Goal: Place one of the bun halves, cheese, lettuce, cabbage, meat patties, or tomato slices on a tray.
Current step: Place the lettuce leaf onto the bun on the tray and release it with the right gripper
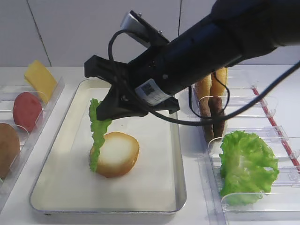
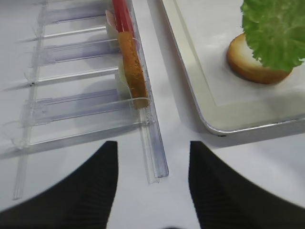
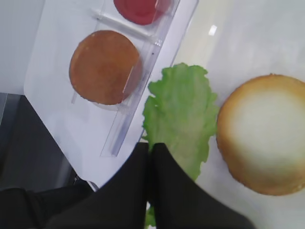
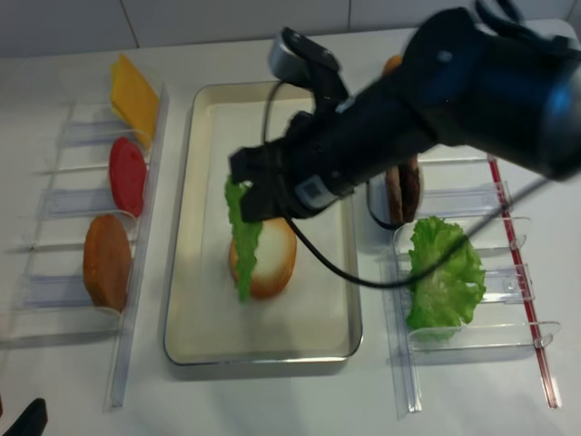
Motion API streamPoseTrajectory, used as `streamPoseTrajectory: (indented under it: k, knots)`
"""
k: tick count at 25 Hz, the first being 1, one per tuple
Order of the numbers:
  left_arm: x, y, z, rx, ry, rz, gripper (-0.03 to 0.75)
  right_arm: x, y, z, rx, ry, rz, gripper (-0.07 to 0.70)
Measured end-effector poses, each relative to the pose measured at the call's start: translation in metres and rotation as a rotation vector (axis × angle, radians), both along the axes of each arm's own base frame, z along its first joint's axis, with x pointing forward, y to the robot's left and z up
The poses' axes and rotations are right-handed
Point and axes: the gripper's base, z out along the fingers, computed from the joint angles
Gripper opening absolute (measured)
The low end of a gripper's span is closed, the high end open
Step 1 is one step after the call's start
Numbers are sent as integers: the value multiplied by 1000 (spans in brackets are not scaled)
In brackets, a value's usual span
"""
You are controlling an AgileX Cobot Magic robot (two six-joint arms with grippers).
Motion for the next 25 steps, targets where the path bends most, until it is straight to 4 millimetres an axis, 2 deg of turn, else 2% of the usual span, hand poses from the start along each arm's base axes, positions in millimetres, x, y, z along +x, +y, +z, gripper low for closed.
streamPoseTrajectory:
  k: [6,10,25]
  knots:
    - [0,0,0,0,0,0,321,20,17,-17,16,28,-2,37]
    - [0,0,0,0,0,0,321,23,22,-22,34,49,16,37]
    - [0,0,0,0,0,0,321,25,9,-42,-204,20,34,37]
